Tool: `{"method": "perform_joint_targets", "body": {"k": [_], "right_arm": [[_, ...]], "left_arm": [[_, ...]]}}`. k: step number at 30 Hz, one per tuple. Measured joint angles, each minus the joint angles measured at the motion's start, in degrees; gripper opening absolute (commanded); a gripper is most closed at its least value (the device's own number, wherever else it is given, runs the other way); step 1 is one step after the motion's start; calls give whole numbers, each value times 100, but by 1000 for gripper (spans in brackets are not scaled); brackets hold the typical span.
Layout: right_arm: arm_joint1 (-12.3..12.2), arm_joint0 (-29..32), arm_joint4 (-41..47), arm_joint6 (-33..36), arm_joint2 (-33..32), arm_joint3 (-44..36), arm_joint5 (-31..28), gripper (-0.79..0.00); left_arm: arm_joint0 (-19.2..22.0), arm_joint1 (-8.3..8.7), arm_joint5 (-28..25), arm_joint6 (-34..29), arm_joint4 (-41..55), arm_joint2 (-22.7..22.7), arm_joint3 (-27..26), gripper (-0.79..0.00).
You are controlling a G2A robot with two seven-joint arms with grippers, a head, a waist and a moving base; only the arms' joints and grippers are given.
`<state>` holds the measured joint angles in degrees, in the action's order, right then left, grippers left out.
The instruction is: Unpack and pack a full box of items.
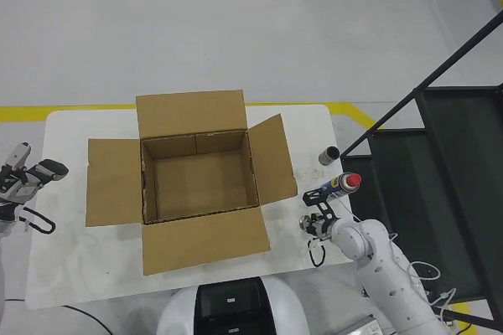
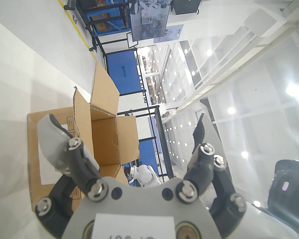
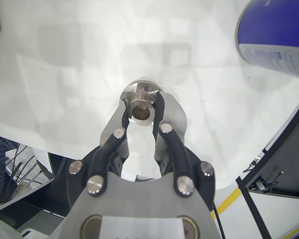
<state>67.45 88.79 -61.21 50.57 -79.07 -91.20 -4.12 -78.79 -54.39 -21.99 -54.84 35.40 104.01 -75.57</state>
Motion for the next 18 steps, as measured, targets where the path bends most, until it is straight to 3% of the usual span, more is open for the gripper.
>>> {"method": "perform_joint_targets", "body": {"k": [7,18], "right_arm": [[-20,189,-289,-7,43,-387,184,-785],[-147,1338,-159,213,-522,-2164,-195,-785]], "left_arm": [[0,0,0,0,0,0,0,0],[0,0,0,0,0,0,0,0]]}}
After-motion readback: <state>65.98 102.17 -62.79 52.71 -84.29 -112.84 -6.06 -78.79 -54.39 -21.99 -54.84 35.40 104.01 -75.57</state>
